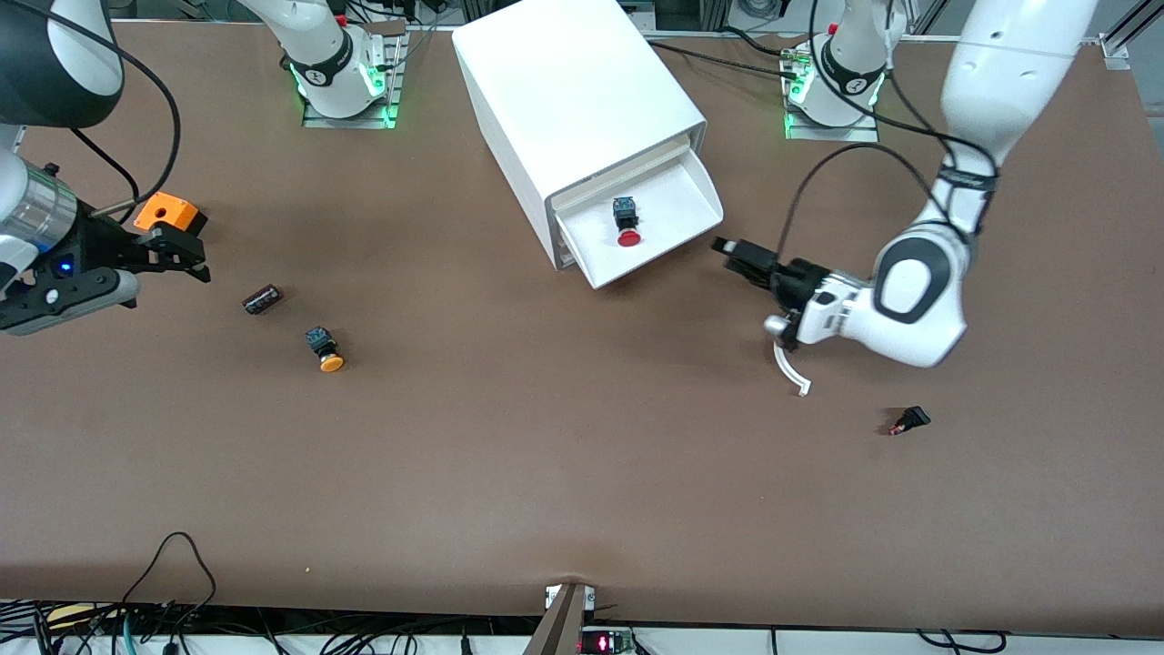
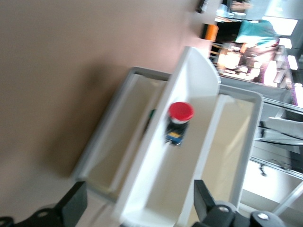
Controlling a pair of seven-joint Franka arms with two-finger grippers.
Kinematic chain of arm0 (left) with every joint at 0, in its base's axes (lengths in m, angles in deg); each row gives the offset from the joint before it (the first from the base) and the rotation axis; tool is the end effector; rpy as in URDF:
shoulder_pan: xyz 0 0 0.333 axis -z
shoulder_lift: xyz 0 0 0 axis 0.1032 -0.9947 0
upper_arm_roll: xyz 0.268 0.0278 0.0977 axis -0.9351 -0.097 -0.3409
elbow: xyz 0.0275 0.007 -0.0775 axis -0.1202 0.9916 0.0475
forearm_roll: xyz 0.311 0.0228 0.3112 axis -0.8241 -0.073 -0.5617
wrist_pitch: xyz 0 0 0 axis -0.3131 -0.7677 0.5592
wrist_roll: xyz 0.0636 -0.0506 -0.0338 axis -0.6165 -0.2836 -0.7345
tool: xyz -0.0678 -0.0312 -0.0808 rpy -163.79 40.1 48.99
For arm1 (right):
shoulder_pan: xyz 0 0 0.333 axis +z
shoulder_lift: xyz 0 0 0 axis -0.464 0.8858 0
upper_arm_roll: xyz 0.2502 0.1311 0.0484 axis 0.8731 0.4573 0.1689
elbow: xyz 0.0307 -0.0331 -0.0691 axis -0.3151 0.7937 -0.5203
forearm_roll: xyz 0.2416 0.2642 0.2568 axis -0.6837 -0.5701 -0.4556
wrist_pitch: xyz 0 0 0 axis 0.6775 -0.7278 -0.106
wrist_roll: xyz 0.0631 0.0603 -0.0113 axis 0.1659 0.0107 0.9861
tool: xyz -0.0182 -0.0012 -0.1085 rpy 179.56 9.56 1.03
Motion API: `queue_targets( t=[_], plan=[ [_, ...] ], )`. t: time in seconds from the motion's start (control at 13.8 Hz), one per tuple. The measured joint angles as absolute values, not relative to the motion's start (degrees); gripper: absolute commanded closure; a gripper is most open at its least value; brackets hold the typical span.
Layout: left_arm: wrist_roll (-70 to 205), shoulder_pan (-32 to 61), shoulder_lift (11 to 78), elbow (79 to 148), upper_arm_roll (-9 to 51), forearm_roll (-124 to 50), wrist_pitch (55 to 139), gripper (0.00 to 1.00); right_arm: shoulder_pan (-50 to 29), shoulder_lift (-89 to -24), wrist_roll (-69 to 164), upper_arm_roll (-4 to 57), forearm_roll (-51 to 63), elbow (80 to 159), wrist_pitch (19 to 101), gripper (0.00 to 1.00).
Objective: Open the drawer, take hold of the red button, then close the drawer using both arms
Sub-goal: 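Release the handle and draw the left gripper back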
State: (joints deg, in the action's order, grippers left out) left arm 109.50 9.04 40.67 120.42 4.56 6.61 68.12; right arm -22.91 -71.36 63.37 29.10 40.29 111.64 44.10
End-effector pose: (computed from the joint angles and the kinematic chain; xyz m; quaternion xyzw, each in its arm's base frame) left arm 0.5748 -0.1381 0.1842 0.8230 -0.1304 -0.2390 0.4986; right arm 0.6534 0.0279 0.5012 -0.9803 -0.1969 -0.0003 0.0164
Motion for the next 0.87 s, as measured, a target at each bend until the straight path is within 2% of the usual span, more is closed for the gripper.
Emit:
queue_targets(
  t=[0.22, 0.51, 0.87],
  plan=[
    [108.9, 7.8, 42.9, 115.5, 0.1, -5.1, 66.2, 0.0, -21.1, -70.6, 66.4, 29.8, 40.2, 111.7, 41.8, 0.0],
    [108.1, 7.0, 45.8, 108.3, -1.0, -21.5, 65.9, 0.0, -14.4, -69.5, 59.6, 31.5, 39.0, 111.5, 41.4, 0.01],
    [107.9, 5.7, 49.6, 103.1, -1.8, -36.4, 66.2, 0.0, -2.2, -61.3, 36.1, 32.5, 34.7, 104.1, 42.0, 0.01]
  ],
)
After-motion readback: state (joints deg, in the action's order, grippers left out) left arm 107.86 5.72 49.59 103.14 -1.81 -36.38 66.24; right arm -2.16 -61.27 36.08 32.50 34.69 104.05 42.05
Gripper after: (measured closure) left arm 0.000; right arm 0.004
